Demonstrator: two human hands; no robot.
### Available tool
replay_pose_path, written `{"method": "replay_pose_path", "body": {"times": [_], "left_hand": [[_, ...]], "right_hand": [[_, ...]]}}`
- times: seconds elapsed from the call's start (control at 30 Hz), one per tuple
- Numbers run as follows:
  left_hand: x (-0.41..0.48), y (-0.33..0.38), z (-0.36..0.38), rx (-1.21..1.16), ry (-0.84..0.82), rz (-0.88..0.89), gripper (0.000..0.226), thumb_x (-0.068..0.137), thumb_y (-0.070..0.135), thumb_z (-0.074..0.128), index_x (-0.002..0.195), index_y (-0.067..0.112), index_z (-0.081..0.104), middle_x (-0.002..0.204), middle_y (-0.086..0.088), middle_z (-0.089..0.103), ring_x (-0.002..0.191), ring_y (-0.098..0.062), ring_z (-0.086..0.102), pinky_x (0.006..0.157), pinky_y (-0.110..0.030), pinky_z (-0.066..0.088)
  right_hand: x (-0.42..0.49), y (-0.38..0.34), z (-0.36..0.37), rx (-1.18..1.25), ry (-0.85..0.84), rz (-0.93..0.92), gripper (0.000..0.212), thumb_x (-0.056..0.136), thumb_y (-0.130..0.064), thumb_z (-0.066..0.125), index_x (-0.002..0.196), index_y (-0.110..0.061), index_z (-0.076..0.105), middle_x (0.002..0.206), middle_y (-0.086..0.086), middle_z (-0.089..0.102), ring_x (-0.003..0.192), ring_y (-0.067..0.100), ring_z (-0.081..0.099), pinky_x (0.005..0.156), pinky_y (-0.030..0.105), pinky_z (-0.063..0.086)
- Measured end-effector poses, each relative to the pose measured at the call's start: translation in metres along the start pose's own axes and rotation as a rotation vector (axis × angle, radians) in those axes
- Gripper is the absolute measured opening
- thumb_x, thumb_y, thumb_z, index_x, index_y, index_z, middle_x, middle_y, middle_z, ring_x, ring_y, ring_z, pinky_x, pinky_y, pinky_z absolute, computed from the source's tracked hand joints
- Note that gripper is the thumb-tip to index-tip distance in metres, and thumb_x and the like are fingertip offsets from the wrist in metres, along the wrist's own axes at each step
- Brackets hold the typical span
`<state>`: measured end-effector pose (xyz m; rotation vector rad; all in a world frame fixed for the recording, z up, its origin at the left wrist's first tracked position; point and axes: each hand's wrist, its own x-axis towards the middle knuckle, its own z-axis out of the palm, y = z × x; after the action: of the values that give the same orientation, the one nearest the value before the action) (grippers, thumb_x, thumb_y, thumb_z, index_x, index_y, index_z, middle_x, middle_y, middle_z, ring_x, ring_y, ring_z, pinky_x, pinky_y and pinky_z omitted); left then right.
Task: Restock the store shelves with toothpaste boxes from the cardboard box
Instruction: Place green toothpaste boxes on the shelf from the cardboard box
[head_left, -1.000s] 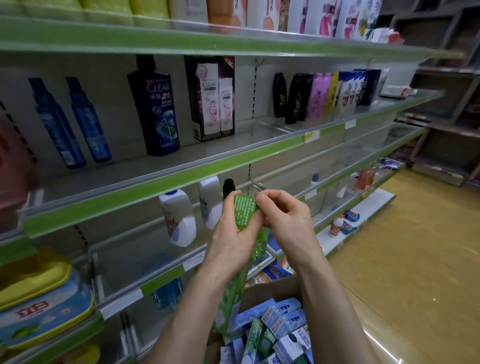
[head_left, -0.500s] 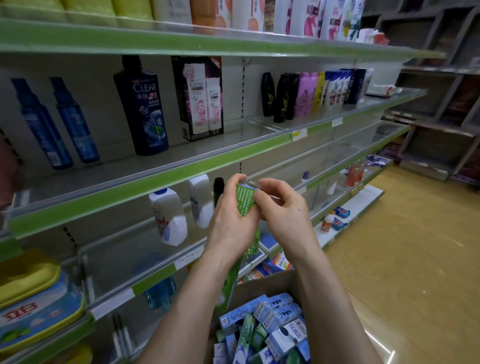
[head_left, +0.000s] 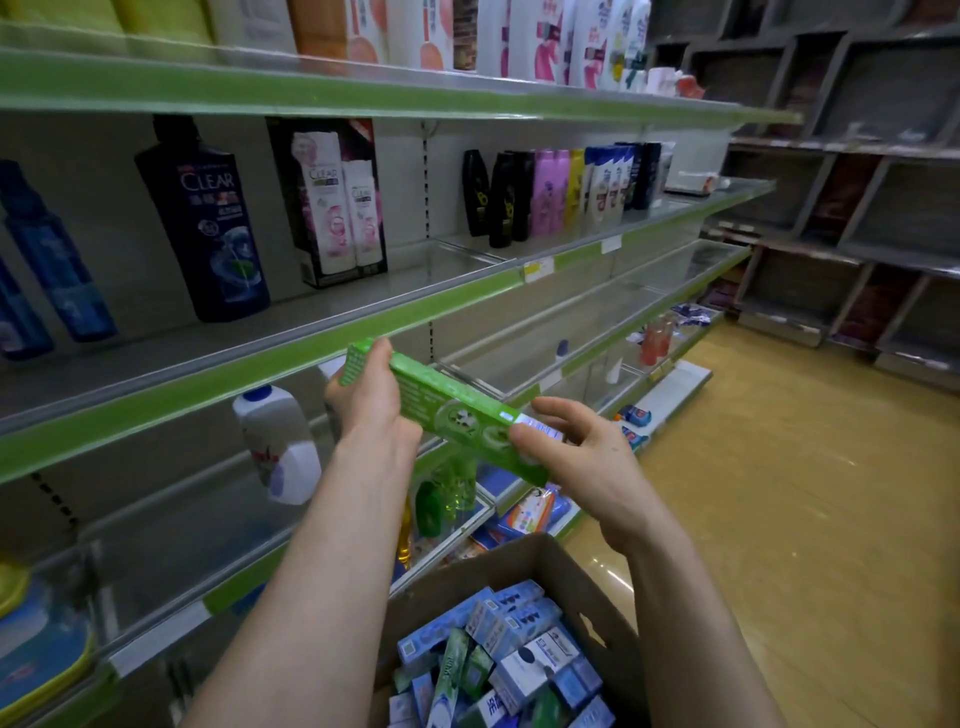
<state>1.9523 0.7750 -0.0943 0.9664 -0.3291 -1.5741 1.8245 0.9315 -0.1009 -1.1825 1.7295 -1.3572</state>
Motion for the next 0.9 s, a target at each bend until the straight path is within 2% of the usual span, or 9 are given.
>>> {"method": "replay_pose_path", "body": {"times": [0.1, 0.17, 0.23, 0.33, 0.4, 0.53, 0.63, 0.8, 0.9], "left_hand": [[-0.007, -0.009, 0.008, -0.038, -0.105, -0.135, 0.048, 0.083, 0.019, 0.070, 0.126, 0.011, 0.052, 0.102, -0.013, 0.065, 0.084, -0.031, 0.069, 0.066, -0.060, 0.053], [-0.013, -0.015, 0.012, 0.017, -0.177, -0.178, 0.032, 0.085, 0.016, 0.066, 0.114, 0.012, 0.054, 0.094, -0.012, 0.063, 0.082, -0.029, 0.066, 0.064, -0.052, 0.056], [-0.021, -0.020, 0.015, 0.098, -0.227, -0.186, 0.018, 0.088, 0.013, 0.060, 0.105, 0.013, 0.054, 0.082, -0.009, 0.059, 0.073, -0.023, 0.061, 0.060, -0.039, 0.054], [-0.025, -0.025, 0.020, 0.167, -0.307, -0.167, 0.041, 0.089, 0.013, 0.059, 0.128, 0.012, 0.051, 0.081, -0.004, 0.058, 0.071, -0.016, 0.059, 0.056, -0.031, 0.049], [-0.027, -0.026, 0.024, 0.203, -0.356, -0.160, 0.046, 0.088, 0.015, 0.061, 0.133, 0.015, 0.051, 0.083, -0.002, 0.059, 0.072, -0.015, 0.058, 0.054, -0.026, 0.047], [-0.036, -0.022, 0.025, 0.277, -0.457, -0.191, 0.026, 0.088, 0.018, 0.060, 0.114, 0.018, 0.056, 0.081, -0.001, 0.059, 0.071, -0.013, 0.059, 0.047, -0.019, 0.046], [-0.044, -0.023, 0.019, 0.300, -0.528, -0.253, 0.009, 0.089, 0.021, 0.057, 0.097, 0.018, 0.054, 0.076, 0.001, 0.055, 0.066, -0.011, 0.056, 0.045, -0.017, 0.045], [-0.076, -0.040, 0.001, 0.383, -0.650, -0.342, 0.011, 0.086, 0.031, 0.058, 0.086, 0.020, 0.054, 0.069, 0.004, 0.055, 0.062, -0.011, 0.055, 0.051, -0.021, 0.042], [-0.100, -0.054, -0.009, 0.404, -0.761, -0.401, 0.014, 0.085, 0.032, 0.060, 0.078, 0.022, 0.053, 0.067, 0.005, 0.055, 0.063, -0.010, 0.054, 0.057, -0.024, 0.041]], "right_hand": [[-0.009, 0.001, -0.008, 0.136, 0.065, 0.013, 0.035, 0.084, -0.022, 0.071, 0.117, -0.027, 0.060, 0.102, 0.006, 0.063, 0.077, 0.008, 0.068, 0.073, 0.034, 0.059], [-0.014, 0.000, -0.011, 0.211, 0.201, 0.003, 0.029, 0.088, -0.020, 0.067, 0.114, -0.029, 0.057, 0.100, 0.005, 0.063, 0.069, 0.006, 0.067, 0.067, 0.031, 0.056], [-0.019, -0.003, -0.016, 0.220, 0.299, 0.004, 0.030, 0.091, -0.026, 0.062, 0.119, -0.033, 0.052, 0.103, 0.002, 0.063, 0.070, 0.006, 0.066, 0.066, 0.031, 0.055], [-0.027, -0.011, -0.024, 0.260, 0.357, 0.008, 0.044, 0.094, -0.022, 0.057, 0.134, -0.032, 0.043, 0.109, 0.004, 0.062, 0.077, 0.011, 0.064, 0.064, 0.027, 0.052], [-0.034, -0.016, -0.025, 0.308, 0.375, 0.003, 0.050, 0.092, -0.012, 0.057, 0.137, -0.029, 0.041, 0.112, 0.008, 0.062, 0.080, 0.014, 0.061, 0.065, 0.027, 0.051], [-0.053, -0.023, -0.015, 0.324, 0.480, -0.016, 0.048, 0.090, -0.003, 0.054, 0.131, -0.027, 0.044, 0.112, 0.007, 0.061, 0.082, 0.014, 0.060, 0.073, 0.030, 0.052], [-0.070, -0.026, -0.004, 0.301, 0.593, -0.007, 0.046, 0.090, -0.004, 0.055, 0.129, -0.026, 0.044, 0.105, 0.004, 0.063, 0.073, 0.007, 0.062, 0.072, 0.029, 0.052], [-0.117, -0.019, 0.002, 0.254, 0.813, 0.042, 0.046, 0.088, -0.012, 0.060, 0.131, -0.024, 0.045, 0.105, 0.001, 0.063, 0.086, 0.012, 0.062, 0.076, 0.030, 0.053], [-0.148, -0.017, 0.001, 0.278, 0.956, 0.068, 0.039, 0.089, -0.016, 0.062, 0.126, -0.022, 0.050, 0.109, 0.005, 0.064, 0.094, 0.013, 0.064, 0.077, 0.031, 0.057]]}}
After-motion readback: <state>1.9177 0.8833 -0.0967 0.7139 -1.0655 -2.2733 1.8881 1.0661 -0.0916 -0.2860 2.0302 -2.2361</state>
